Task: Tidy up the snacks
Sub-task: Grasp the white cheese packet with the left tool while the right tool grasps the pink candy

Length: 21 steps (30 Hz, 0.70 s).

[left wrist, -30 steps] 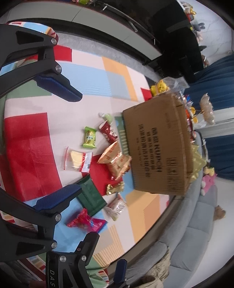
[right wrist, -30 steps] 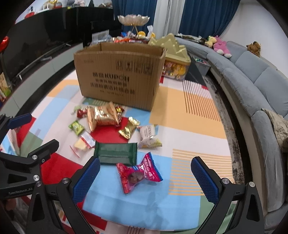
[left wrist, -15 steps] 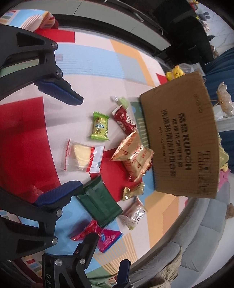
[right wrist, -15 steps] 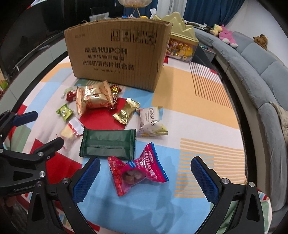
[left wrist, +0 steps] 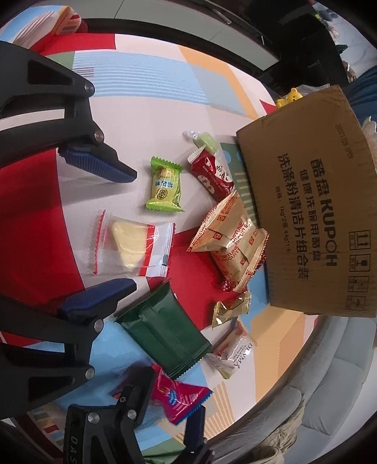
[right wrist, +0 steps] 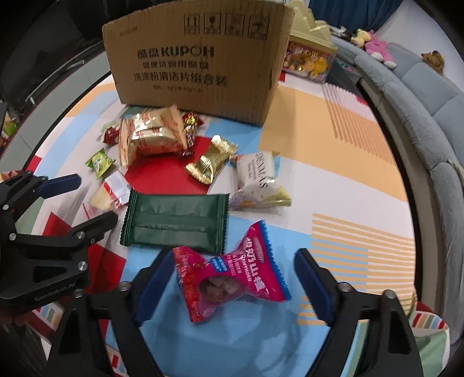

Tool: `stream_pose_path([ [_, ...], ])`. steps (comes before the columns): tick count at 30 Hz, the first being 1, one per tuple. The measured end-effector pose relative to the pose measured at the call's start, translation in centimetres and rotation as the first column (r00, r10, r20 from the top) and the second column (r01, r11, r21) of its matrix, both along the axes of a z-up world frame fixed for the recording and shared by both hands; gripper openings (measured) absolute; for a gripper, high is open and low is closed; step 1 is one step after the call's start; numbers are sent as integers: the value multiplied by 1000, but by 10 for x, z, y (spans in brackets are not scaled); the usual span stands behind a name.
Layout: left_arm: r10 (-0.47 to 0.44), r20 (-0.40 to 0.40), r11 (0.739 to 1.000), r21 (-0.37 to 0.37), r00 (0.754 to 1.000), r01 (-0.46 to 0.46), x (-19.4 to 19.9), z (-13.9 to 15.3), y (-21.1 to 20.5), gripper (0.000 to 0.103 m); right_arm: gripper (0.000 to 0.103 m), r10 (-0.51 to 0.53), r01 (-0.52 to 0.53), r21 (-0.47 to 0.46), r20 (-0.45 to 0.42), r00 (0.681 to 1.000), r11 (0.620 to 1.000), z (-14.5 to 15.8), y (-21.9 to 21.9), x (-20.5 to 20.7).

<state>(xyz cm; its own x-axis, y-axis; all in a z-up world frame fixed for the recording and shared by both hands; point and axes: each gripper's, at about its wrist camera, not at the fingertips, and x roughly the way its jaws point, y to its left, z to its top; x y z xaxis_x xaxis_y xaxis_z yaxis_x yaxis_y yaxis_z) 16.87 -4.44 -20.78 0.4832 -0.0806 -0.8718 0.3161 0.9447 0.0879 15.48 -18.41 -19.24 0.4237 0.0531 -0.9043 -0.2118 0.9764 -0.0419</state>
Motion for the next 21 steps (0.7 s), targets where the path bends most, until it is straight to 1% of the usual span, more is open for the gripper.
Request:
stream_pose_path([
  [2,-4,0,1000,0,1000,4,1,-1,-2,67,77,-1,1,3,-9,1000,1000,-3,-1,0],
  [3,-6,0,1000,-5,1000,6,1,-1,-2,65,73,-1,1,9,-17,1000,1000,-4,-2,0],
  [6,-11,-1,1000,-21,1000,11,2,-1,-2,61,67,-3,4,22,-36,999,1000,-7,-4,1],
  [8,-16,1,1000,-27,1000,16,2,-1,-2,57,65,-1,3,30,-52,999,1000,-9,-5,1],
  [10,-26,-3,999,-42,1000,25,0,-1,-3,47,60,3,-1,33,-50,999,999,-9,-4,0],
  [12,-38,-10,998,-59,999,37,-2,0,-5,39,46,8,-6,39,-48,999,999,-7,-5,-1],
  [14,-47,-6,998,-48,999,46,-4,0,-8,38,44,5,-2,56,-53,999,998,-6,-7,0],
  [15,-49,-9,997,-52,999,49,-4,0,-8,38,39,3,1,62,-54,999,998,-5,-8,-1],
  [21,-51,3,997,-58,999,51,-9,7,-10,35,39,-1,4,68,-47,999,998,2,-11,-3],
])
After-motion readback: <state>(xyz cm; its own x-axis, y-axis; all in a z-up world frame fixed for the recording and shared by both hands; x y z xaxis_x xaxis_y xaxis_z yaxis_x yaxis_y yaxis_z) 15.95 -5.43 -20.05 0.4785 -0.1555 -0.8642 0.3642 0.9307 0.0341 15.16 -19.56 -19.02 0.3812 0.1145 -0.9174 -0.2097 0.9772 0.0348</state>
